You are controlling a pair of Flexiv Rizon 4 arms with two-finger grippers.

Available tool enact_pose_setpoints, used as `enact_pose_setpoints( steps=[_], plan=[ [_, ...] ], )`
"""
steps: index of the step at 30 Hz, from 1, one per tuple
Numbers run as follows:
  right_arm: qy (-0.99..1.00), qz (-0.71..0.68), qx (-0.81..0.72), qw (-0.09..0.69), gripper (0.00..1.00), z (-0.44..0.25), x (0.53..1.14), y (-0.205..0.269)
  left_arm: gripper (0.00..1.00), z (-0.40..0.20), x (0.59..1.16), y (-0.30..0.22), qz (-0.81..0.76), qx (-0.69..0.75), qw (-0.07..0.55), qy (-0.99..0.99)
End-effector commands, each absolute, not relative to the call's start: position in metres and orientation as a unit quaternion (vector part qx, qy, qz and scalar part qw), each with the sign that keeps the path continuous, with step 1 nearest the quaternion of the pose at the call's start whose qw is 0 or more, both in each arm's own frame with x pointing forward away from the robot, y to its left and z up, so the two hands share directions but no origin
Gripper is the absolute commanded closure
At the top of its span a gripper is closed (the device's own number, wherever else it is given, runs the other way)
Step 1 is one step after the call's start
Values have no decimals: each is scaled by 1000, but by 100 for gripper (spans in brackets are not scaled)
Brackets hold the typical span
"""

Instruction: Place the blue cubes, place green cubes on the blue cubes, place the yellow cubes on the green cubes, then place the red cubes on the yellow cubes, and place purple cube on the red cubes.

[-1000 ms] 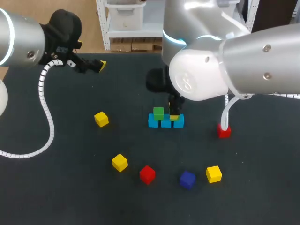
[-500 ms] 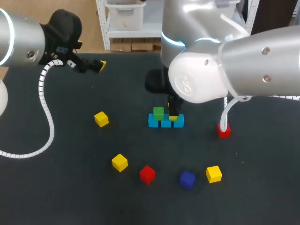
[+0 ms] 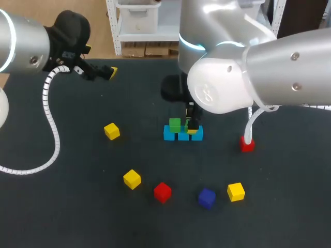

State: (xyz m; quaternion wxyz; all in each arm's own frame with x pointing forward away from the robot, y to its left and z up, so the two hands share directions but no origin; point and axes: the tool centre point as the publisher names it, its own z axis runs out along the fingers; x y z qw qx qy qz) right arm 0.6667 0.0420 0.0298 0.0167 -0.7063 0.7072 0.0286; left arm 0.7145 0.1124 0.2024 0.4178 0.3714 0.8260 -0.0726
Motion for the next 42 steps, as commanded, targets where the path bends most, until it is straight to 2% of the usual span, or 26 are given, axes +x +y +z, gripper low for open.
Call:
enact_pose_setpoints(
  steps=[1,5,13,20,23,26,28,30,31,35,38,42],
  plan=[
    [709,24,-705,19,56,29,666,40,0,202,715,114,-75,373,419,825],
    [709,22,-705,16,67,28,666,39,0,202,715,114,-75,373,419,825],
    [708,18,-706,11,69,26,666,38,0,202,715,114,-75,373,419,825],
    [706,17,-708,10,62,26,666,37,0,202,715,114,-75,373,419,825],
    [706,17,-708,10,54,26,667,37,0,202,715,114,-75,373,419,825],
    [706,17,-708,10,51,26,667,37,0,202,715,114,-75,373,419,825],
    [706,17,-708,11,42,27,667,37,0,202,715,114,-75,373,419,825],
    [706,14,-708,12,59,27,667,37,0,202,715,114,-75,373,419,825],
    [706,15,-708,12,61,27,667,37,0,202,715,114,-75,373,419,825],
    [706,15,-708,12,93,27,667,36,0,202,715,114,-75,373,419,825],
    [706,15,-708,12,100,27,667,35,0,202,715,114,-75,373,419,825],
    [705,16,-709,11,100,28,666,35,0,202,715,114,-75,373,419,825]
  ],
)
